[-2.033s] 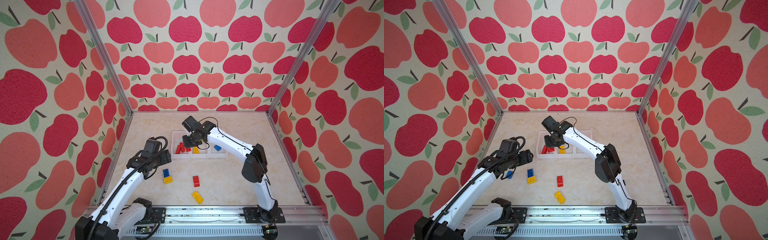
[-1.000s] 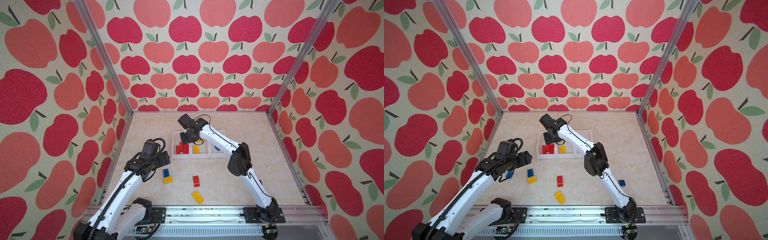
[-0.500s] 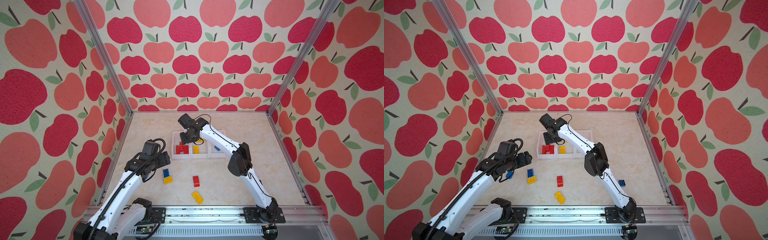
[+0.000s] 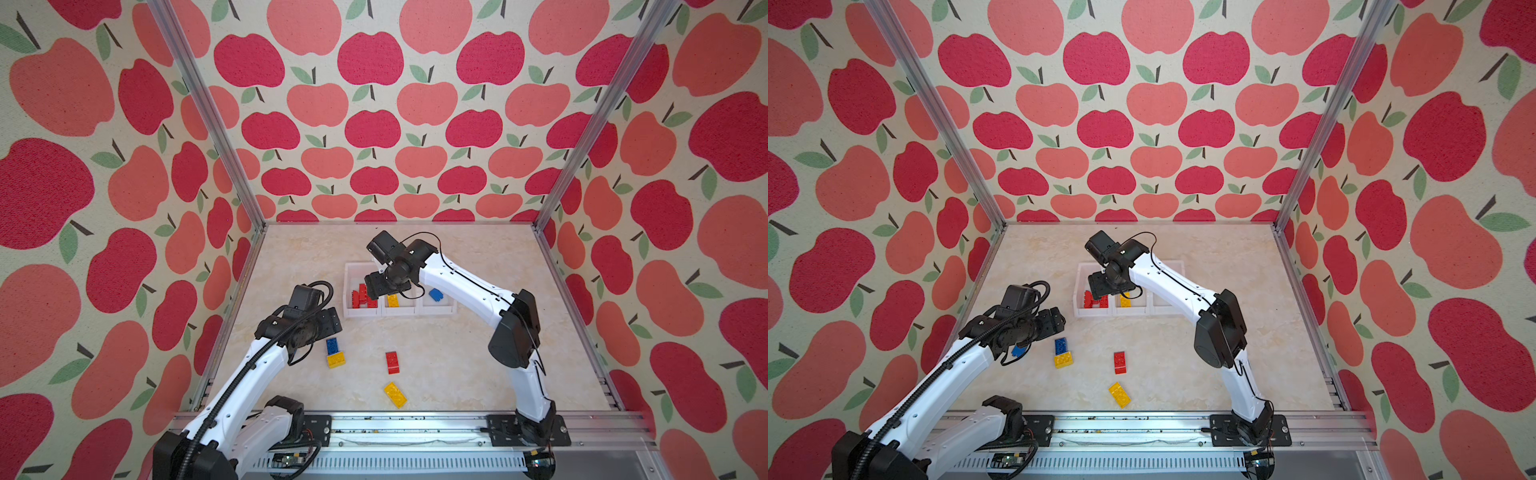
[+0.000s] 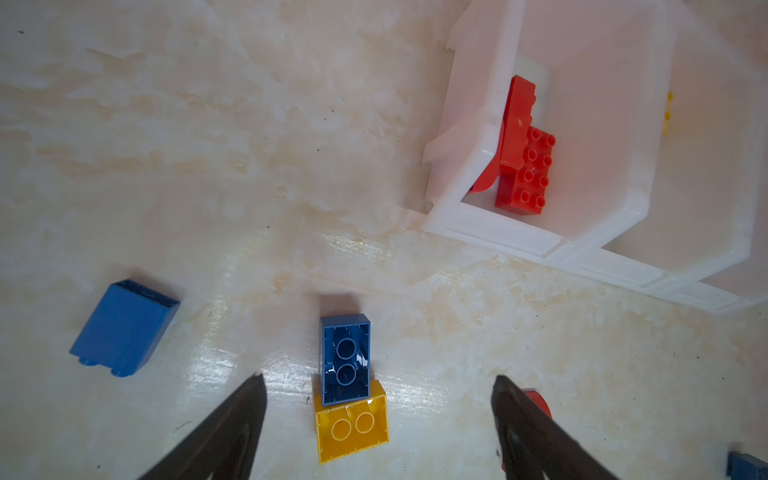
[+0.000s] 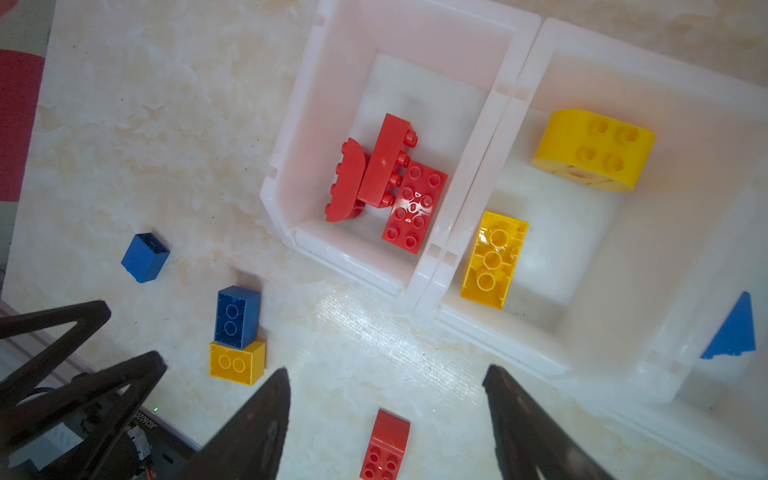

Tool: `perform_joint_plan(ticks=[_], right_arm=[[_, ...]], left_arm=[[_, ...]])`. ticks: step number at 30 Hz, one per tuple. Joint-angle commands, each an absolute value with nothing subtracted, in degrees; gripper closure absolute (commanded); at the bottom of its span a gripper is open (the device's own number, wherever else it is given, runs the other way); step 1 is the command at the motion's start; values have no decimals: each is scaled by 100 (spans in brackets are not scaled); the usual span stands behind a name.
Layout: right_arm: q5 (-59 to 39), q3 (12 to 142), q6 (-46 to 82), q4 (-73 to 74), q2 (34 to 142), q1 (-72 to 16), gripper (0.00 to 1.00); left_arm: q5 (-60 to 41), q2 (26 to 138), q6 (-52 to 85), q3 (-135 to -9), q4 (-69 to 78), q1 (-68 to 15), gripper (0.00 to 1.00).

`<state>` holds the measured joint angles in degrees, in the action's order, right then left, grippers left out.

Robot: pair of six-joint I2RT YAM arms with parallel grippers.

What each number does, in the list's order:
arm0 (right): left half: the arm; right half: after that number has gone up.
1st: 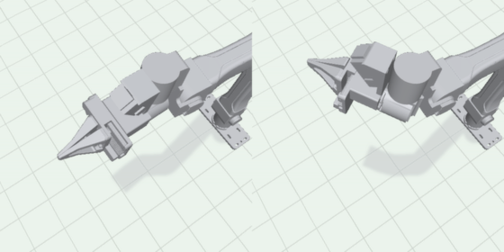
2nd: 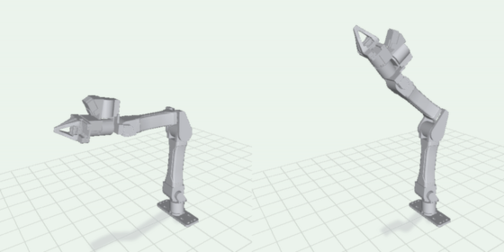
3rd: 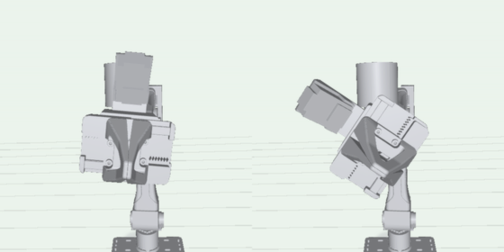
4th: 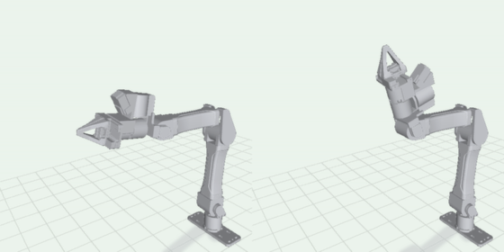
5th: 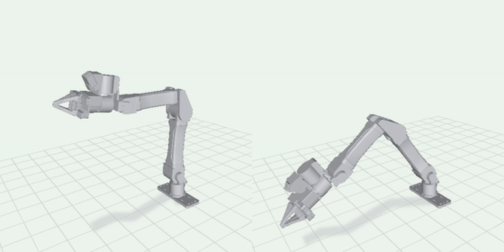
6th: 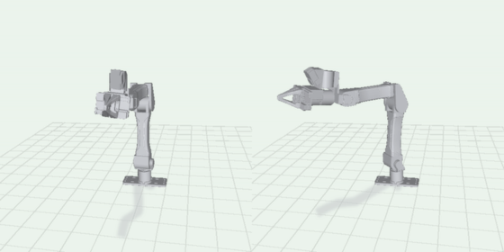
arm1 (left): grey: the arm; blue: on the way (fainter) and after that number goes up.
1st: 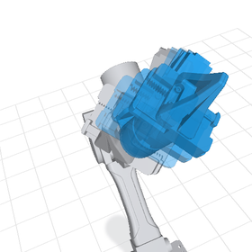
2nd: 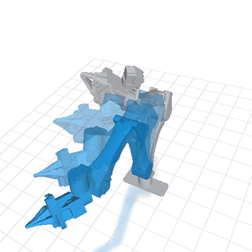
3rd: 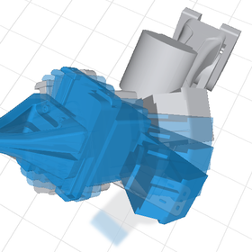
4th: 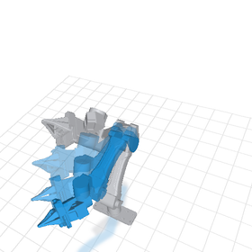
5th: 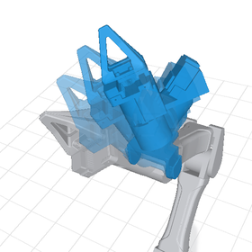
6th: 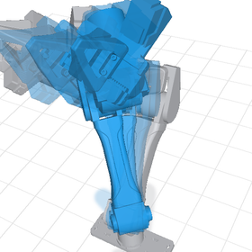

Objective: Sort the legos into containers by color
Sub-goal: 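Grasp the blue brick atop the yellow brick with the left gripper while the right withdraws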

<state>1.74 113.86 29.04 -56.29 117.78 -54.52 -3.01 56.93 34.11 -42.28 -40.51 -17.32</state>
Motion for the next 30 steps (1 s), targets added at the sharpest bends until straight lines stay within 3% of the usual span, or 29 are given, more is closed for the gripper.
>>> perform_joint_plan(ticks=[1,12,30], right_arm=[[89,10714,3069,-5311,11295,-5458,20],[141,8931,3485,-4800,10223,-5407,12],[118,8238,3725,-4549,9818,-5283,10]], left_arm=[[-309,5878,3551,-4149,-4140,-1800,14],[-230,6859,3609,-4193,-4048,-2046,18],[-123,8020,3525,-4163,-3666,-2162,37]])
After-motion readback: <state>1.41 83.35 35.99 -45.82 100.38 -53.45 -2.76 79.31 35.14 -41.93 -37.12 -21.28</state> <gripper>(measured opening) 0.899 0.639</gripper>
